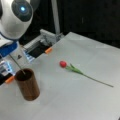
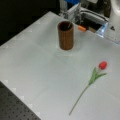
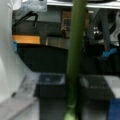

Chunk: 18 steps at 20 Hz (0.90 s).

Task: Flower insertion into a vase

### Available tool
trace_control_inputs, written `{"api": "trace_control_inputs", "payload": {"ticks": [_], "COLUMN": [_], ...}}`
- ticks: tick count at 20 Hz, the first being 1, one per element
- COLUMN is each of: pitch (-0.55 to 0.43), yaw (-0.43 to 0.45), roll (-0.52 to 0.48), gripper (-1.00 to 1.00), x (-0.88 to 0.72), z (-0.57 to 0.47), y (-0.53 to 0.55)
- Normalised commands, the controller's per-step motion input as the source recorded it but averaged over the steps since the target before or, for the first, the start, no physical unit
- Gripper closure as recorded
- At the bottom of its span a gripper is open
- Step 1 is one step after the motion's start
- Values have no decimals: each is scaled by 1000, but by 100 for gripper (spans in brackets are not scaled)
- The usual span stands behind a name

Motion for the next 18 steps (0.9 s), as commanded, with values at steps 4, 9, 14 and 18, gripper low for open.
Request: {"api": "trace_control_inputs", "payload": {"ticks": [4,9,14,18], "pitch": [178,122,53,-39], "yaw": [-22,-66,-153,-186], "roll": [-50,-7,12,69], "gripper": [100,100,100,100], "x": [513,486,442,444], "z": [-167,-142,-173,-285], "y": [-179,-191,-171,-110]}}
